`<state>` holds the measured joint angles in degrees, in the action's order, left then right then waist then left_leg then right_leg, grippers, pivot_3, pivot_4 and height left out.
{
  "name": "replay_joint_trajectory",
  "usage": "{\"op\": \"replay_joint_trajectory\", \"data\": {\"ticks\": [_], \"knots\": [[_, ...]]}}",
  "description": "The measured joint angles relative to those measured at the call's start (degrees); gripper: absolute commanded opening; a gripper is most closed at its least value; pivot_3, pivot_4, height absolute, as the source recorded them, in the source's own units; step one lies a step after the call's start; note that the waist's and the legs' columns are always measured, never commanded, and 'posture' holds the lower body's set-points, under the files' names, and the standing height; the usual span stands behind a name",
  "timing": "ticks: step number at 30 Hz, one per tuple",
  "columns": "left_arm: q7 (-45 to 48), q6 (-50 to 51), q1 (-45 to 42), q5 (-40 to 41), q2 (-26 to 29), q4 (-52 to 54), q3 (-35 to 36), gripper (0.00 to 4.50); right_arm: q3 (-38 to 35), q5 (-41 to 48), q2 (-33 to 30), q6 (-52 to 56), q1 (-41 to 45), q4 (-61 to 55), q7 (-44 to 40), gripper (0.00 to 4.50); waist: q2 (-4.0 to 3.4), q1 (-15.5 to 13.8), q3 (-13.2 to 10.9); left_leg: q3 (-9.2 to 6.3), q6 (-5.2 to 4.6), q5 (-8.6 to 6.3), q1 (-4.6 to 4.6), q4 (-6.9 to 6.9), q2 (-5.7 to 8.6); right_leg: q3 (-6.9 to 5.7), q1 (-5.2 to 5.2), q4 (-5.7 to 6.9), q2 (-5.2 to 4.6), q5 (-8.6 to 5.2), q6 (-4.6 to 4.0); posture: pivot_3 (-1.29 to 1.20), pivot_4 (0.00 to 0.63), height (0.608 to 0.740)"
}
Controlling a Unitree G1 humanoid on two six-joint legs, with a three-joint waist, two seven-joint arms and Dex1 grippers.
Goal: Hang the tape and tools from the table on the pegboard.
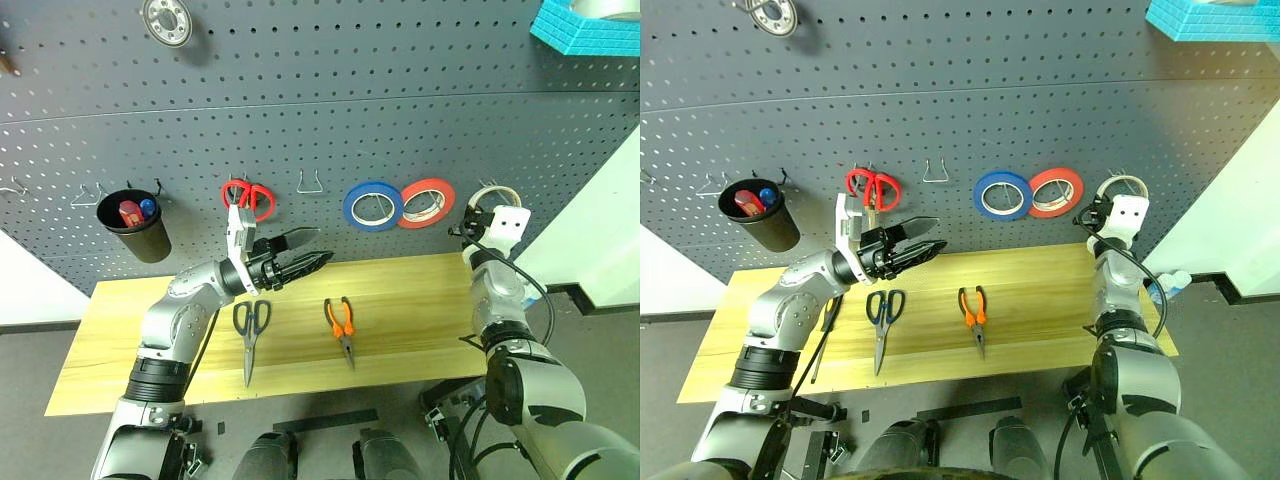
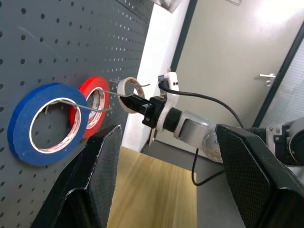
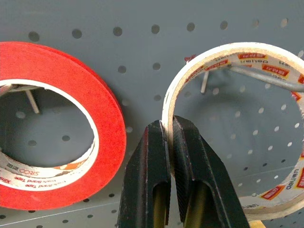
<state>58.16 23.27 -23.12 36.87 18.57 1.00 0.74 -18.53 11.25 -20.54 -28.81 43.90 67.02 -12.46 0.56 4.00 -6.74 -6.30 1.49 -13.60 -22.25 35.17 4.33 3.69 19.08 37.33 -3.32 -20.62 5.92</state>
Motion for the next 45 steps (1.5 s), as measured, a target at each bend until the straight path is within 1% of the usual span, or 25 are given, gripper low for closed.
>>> {"op": "replay_joint_trajectory", "data": {"ticks": [8, 10, 11, 13, 22, 23, 32, 38, 43, 45], "knots": [[-0.83, -0.02, 0.0, 0.0, 0.0, 0.01, 0.18, 3.32, -0.07, 0.13, -0.85, 0.93, 2.06, 2.87, -0.42, 0.06, 0.0, -0.02, 0.0, 0.0, 0.02, 0.01, 0.0, 0.0, 0.0, 0.0, -0.01, -0.01, 0.0, 0.0, 0.0, 0.01, 0.116, 0.738], [-0.86, -0.04, 0.0, 0.0, -0.01, 0.01, 0.19, 3.32, -0.13, 0.14, -0.96, 0.98, 2.13, 3.01, -0.43, 0.6, 0.01, -0.03, 0.0, 0.0, 0.02, 0.01, 0.0, 0.0, 0.0, 0.0, -0.01, -0.01, 0.0, 0.0, 0.0, 0.01, 0.115, 0.738], [-0.89, -0.05, 0.0, 0.0, -0.03, 0.01, 0.19, 3.32, -0.14, 0.14, -1.05, 1.01, 2.14, 3.08, -0.37, 0.79, 0.01, -0.04, 0.0, 0.0, 0.02, 0.01, 0.0, 0.0, 0.0, 0.0, -0.01, -0.01, 0.0, 0.0, 0.0, 0.01, 0.115, 0.738], [-0.91, -0.08, 0.0, -0.01, -0.06, 0.01, 0.2, 3.32, -0.25, 0.14, -1.11, 1.05, 2.14, 3.2, -0.28, 1.37, 0.01, -0.04, 0.0, 0.0, 0.02, 0.01, 0.0, 0.0, 0.0, 0.0, -0.01, -0.01, 0.0, 0.0, 0.0, 0.01, 0.115, 0.738], [-0.98, -0.14, -0.15, -0.02, -0.11, 0.0, 0.24, 3.32, -0.18, -0.31, -1.64, 1.15, 2.13, 3.56, 0.46, 4.25, 0.01, 0.0, 0.0, 0.0, 0.03, 0.02, 0.0, 0.0, 0.0, 0.0, -0.01, -0.01, 0.0, 0.0, 0.0, 0.01, 0.112, 0.738], [-0.97, -0.14, -0.15, -0.02, -0.11, 0.0, 0.24, 3.32, -0.13, -0.4, -1.67, 1.15, 2.13, 3.56, 0.47, 4.47, 0.01, 0.0, 0.0, 0.0, 0.03, 0.02, 0.0, 0.0, 0.0, 0.0, -0.01, -0.01, 0.0, 0.0, 0.0, 0.01, 0.113, 0.738], [0.52, 0.09, 1.68, 0.11, 2.74, 1.33, 0.5, 3.32, 0.13, -0.99, -1.63, 1.56, 1.83, 3.29, -0.85, 4.47, 0.01, 0.01, 0.0, 0.0, 0.04, 0.02, 0.0, 0.0, 0.0, 0.0, -0.01, -0.01, 0.01, 0.0, 0.0, 0.01, 0.11, 0.738], [0.97, 0.36, 4.18, 0.15, 3.91, 2.27, 0.61, 3.32, 0.42, -1.09, -1.51, 1.98, -0.78, 1.09, -2.18, 4.47, 0.01, -0.09, 0.01, -0.01, 0.05, 0.03, 0.0, 0.01, 0.0, 0.0, -0.01, -0.01, 0.0, 0.0, 0.0, 0.02, 0.104, 0.738], [1.23, 0.42, 5.3, 0.15, 4.56, 2.64, 0.6, 3.32, 0.84, -0.99, -1.12, 3.76, -5.5, -4.61, -3.34, 4.47, 0.01, -0.06, 0.04, -0.01, 0.05, 0.03, 0.0, 0.0, 0.0, 0.0, 0.0, 0.0, 0.0, 0.0, 0.0, 0.01, 0.101, 0.738], [1.48, 0.43, 5.86, 0.14, 5.08, 2.74, 0.61, 3.32, 1.14, -0.84, -0.83, 5.73, -8.47, -9.29, -3.7, 4.47, 0.02, -0.04, 0.06, -0.01, 0.05, 0.03, 0.0, -0.01, -0.01, 0.0, 0.02, 0.01, 0.0, 0.0, 0.0, 0.01, 0.102, 0.738]]}}
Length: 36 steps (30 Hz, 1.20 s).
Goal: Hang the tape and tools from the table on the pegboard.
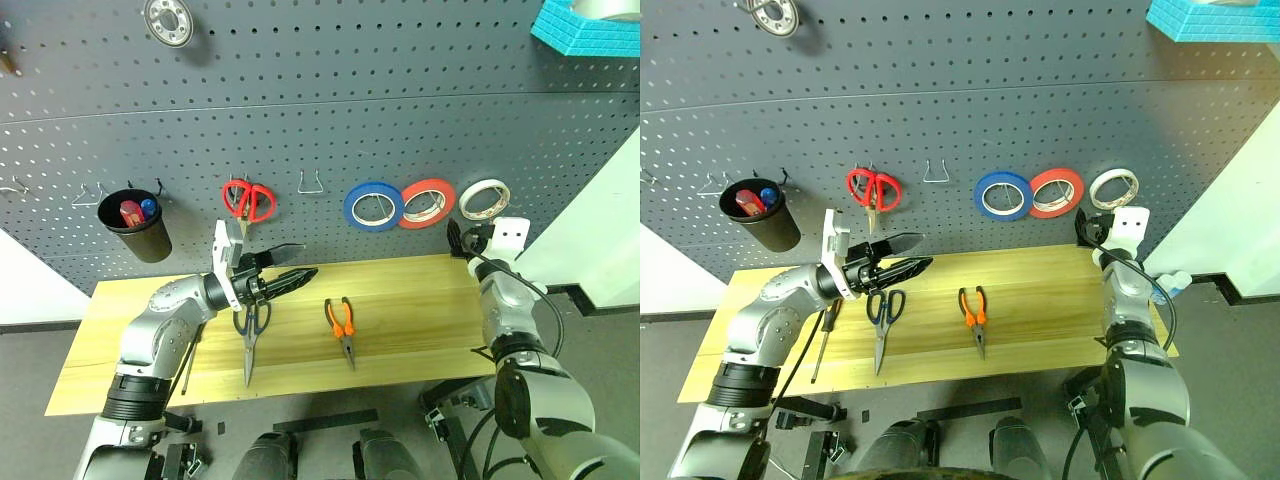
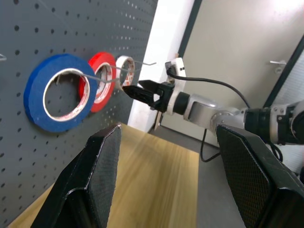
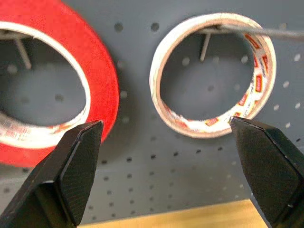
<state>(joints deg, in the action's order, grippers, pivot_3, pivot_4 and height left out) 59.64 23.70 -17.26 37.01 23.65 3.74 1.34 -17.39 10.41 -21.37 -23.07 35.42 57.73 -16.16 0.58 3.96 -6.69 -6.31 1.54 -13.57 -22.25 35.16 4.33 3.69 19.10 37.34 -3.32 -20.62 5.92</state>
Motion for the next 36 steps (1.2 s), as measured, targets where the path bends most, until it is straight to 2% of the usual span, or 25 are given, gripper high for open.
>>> {"op": "replay_joint_trajectory", "data": {"ticks": [5, 10, 15, 23, 36], "knots": [[0.86, 0.21, 2.25, -0.01, 2.19, 0.93, 0.24, 3.32, 1.35, 0.79, 1.68, 7.98, -9.59, -16.55, -0.33, 4.47, -0.02, -0.11, 0.05, -0.03, -0.07, -0.04, 0.0, -0.02, -0.02, 0.01, 0.06, 0.04, 0.0, 0.0, 0.0, 0.0, 0.103, 0.738], [1.75, 0.43, 4.01, -0.27, 3.41, 0.89, 0.19, 3.32, 3.38, 2.27, 4.29, 21.4, -19.66, -35.59, 1.07, 4.47, -0.04, -0.38, 0.07, -0.03, -0.18, -0.11, 0.03, 0.0, -0.02, 0.02, 0.24, 0.1, -0.02, 0.0, -0.01, 0.0, 0.113, 0.738], [2.43, 0.25, 6.2, -1.19, 4.07, 0.89, -0.05, 3.32, 6.59, 3.47, 5.98, 34.05, -25.24, -48.66, 1.31, 4.47, -0.04, -0.83, 0.07, -0.04, -0.18, -0.11, 0.13, -0.06, -0.03, 0.04, 0.24, 0.18, -0.02, 0.01, -0.02, 0.0, 0.121, 0.738], [3.29, -0.61, 10.57, -4.11, 7.23, 0.86, -0.36, 3.32, 11.61, 5.34, 7.03, 48.18, -28.64, -60.63, 0.45, 4.47, -0.05, -2.2, 0.04, -0.03, -0.19, -0.13, 0.14, -0.14, -0.02, 0.06, 0.23, 0.08, -0.07, 0.0, -0.03, 0.02, 0.136, 0.738], [1.95, -0.48, 15.68, -6.1, 7.6, 3.19, -1.13, 3.32, 17.55, 5.98, 9.23, 63.92, -30.33, -67.56, 2.41, 4.47, -0.07, -3.19, -0.25, -0.04, -0.22, -0.17, 0.08, -0.29, -0.02, 0.06, 0.25, -0.14, -0.13, -0.01, -0.07, 0.04, 0.173, 0.738]]}}
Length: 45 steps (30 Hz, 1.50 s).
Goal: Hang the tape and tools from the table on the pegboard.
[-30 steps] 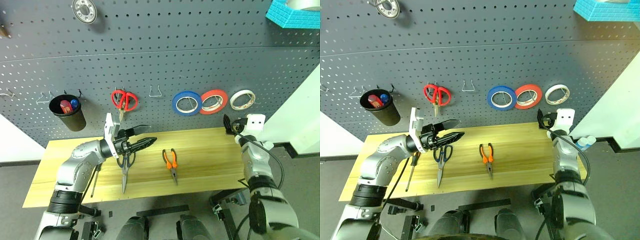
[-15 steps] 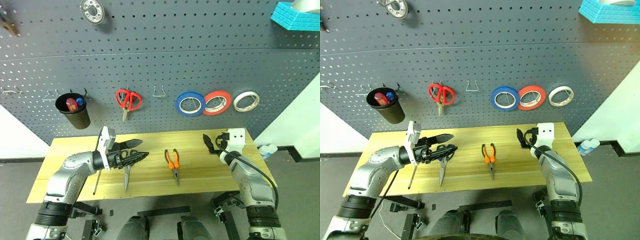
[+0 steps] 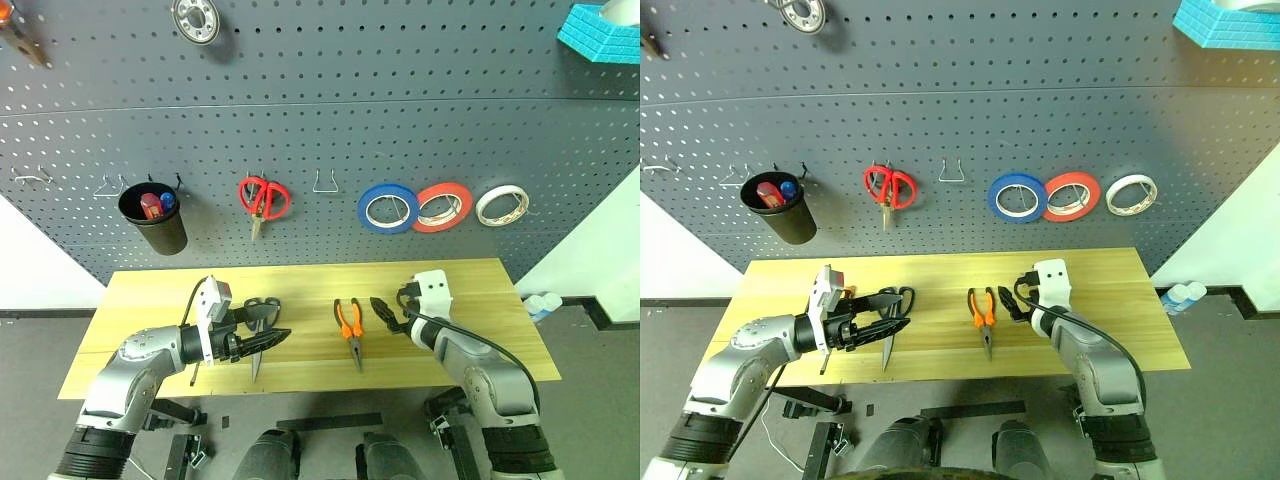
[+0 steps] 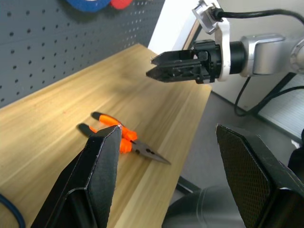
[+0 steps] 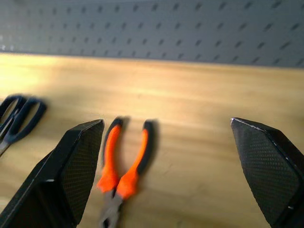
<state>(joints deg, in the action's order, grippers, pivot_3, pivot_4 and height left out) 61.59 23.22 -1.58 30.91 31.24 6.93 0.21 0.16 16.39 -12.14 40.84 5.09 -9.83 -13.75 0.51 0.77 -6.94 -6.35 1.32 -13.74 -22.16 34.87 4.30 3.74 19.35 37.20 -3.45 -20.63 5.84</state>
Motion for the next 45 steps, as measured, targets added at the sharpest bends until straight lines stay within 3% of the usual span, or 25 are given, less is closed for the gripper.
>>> {"op": "replay_joint_trajectory", "data": {"ticks": [22, 29, 37, 45], "knots": [[-3.32, -0.63, 5.69, -0.95, 0.18, 0.9, -0.46, 3.32, 5.15, -8.78, 8.36, 0.47, 3.49, 5.6, 9.81, 4.47, 0.19, 0.01, -1.42, 0.0, 0.0, 0.0, 0.0, -0.76, 0.0, -0.01, 0.25, -0.39, -0.08, -0.04, -0.09, 0.05, 0.222, 0.738], [-3.18, -1.3, 5.22, -1.64, -0.18, -0.11, -0.59, 3.32, 10.41, -8.15, 13.38, 5.85, 2.02, -1.68, 10.13, 4.47, 0.28, 0.07, -2.03, -0.01, 0.0, 0.0, -0.01, -0.93, -0.01, 0.0, 0.21, -0.66, -0.09, -0.03, -0.11, 0.05, 0.239, 0.738], [-3.2, -1.03, 5.75, -1.64, -0.2, 0.45, -0.64, 3.32, 13.11, -7.61, 13.45, 8.87, -1.69, -4.18, 9.53, 4.47, 0.46, 0.08, -2.67, -0.01, 0.01, -0.02, -0.08, -1.16, -0.02, -0.02, 0.17, -1.08, -0.14, 0.01, -0.2, 0.05, 0.269, 0.738], [-3.27, 0.06, 7.23, -1.52, -0.18, 2.46, -0.77, 3.32, 13.42, -10.41, 13.71, 5.23, -1.88, -0.62, 11.62, 4.47, 0.61, 0.07, -3.11, -0.01, 0.01, -0.02, -0.08, -1.42, -0.06, -0.02, 0.19, -1.27, -0.15, 0.01, -0.23, 0.06, 0.278, 0.738]]}}
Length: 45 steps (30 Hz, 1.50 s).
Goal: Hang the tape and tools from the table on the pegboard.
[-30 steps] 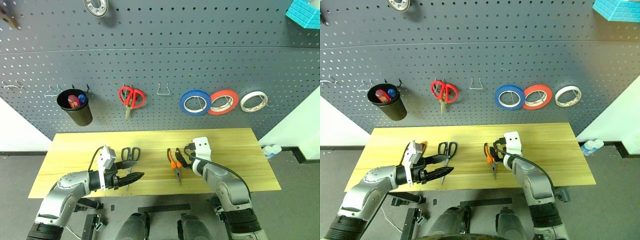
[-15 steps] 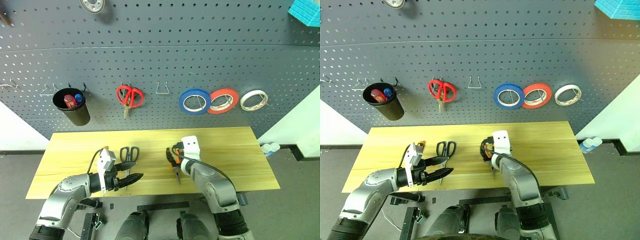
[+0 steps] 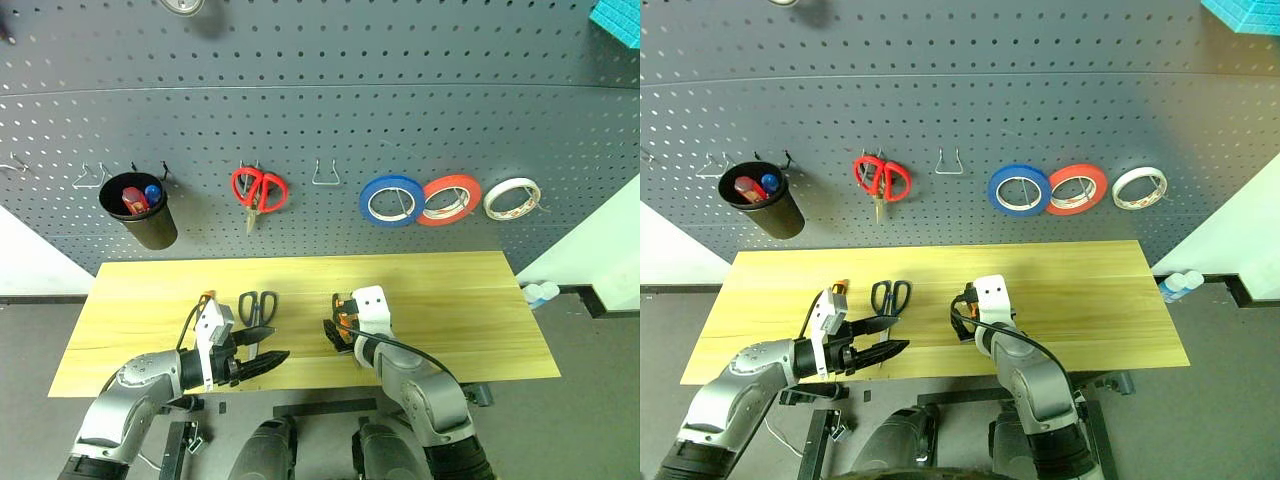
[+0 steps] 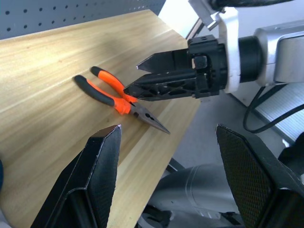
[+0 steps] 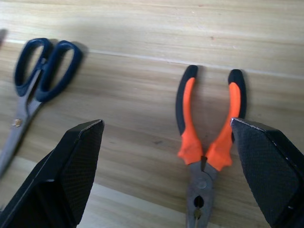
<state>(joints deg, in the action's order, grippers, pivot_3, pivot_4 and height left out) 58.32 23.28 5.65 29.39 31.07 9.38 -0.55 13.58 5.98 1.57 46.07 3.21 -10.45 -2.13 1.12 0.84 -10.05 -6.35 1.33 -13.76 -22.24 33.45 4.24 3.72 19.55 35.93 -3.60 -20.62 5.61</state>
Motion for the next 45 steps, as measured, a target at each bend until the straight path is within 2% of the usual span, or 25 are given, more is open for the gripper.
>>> {"op": "replay_joint_trajectory", "data": {"ticks": [19, 33, 45], "knots": [[-0.99, 1.59, -0.34, 0.12, 0.26, 2.25, 0.18, 3.32, -0.47, -3.37, 1.12, -7.66, 4.1, 9.83, 0.62, 4.47, 0.13, -0.09, -0.79, -0.01, 0.01, 0.0, 0.03, -0.43, -0.06, -0.04, -0.07, -0.6, 0.0, 0.08, -0.1, 0.09, 0.31, 0.738], [-2.31, 2.73, 2.5, 1.31, 0.48, 4.9, 0.37, 3.32, -0.7, -6.33, -0.24, -7.79, 2.79, 9.61, 0.99, 4.47, 0.18, -0.18, -1.43, 0.0, 0.02, -0.01, 0.01, -0.47, -0.12, -0.03, -0.16, -0.87, 0.0, -0.01, -0.44, 0.08, 0.327, 0.738], [-2.78, 2.82, 3.13, 1.32, 0.82, 5.8, 0.32, 3.32, -1.33, -6.3, 1.2, -6.01, 2.84, 9.6, 1.18, 4.47, 0.27, -0.25, -1.98, 0.0, 0.03, -0.04, -0.06, -0.51, -0.16, -0.03, -0.17, -1.06, -0.02, -0.01, -0.53, 0.09, 0.345, 0.738]]}}
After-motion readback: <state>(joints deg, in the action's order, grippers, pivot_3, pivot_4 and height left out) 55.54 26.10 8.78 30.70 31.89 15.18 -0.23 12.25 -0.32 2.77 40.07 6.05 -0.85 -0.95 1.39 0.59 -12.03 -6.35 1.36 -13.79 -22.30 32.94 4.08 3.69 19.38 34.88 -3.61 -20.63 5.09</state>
